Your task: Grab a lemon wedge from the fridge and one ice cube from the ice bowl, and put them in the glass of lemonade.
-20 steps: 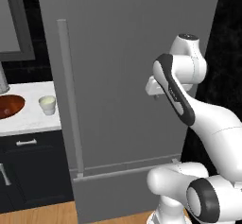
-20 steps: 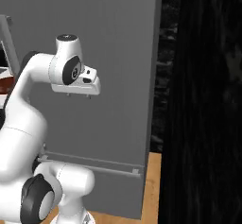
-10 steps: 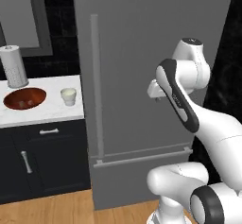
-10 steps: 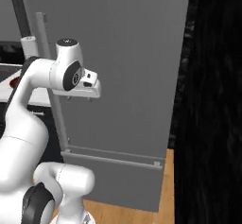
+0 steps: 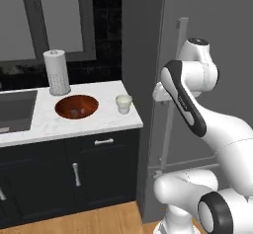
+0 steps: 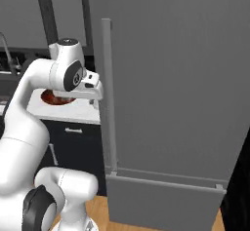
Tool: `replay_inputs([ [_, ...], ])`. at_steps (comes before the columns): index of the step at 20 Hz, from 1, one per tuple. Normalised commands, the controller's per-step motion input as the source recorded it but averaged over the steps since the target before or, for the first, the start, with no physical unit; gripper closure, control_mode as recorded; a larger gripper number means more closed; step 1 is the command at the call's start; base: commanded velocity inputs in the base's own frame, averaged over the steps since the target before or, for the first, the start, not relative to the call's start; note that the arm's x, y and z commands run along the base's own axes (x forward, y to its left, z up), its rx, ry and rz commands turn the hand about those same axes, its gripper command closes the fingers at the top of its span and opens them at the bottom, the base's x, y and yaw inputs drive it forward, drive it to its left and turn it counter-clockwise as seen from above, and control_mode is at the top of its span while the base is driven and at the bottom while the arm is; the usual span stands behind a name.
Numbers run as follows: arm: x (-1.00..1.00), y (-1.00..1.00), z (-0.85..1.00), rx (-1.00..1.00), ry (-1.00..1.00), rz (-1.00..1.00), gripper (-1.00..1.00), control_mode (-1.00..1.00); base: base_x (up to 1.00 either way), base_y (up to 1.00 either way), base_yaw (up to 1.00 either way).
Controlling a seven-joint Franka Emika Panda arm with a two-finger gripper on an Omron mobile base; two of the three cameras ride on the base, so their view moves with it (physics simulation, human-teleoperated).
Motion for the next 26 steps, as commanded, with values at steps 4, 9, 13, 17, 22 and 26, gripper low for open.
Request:
replay_inputs([
  [4, 0.0, 0.0, 0.0, 0.0, 0.0, 0.0, -1.0, 1.0, 0.54, 1.0, -0.1],
  [9, 0.0, 0.0, 0.0, 0.0, 0.0, 0.0, -1.0, 1.0, 0.63, 1.0, -0.15],
  [13, 0.0, 0.0, 0.0, 0.0, 0.0, 0.0, -1.0, 1.0, 0.79, 0.91, -0.19],
  [17, 0.0, 0.0, 0.0, 0.0, 0.0, 0.0, -1.0, 1.0, 0.91, 0.6, -0.2],
  [22, 0.17, 0.01, -0.17, -0.01, -0.01, -0.03, -1.0, -1.0, 0.49, 0.17, -0.08],
  [26, 0.17, 0.0, -0.49, 0.0, 0.02, 0.0, -1.0, -1.0, 0.0, 0.0, 0.0],
])
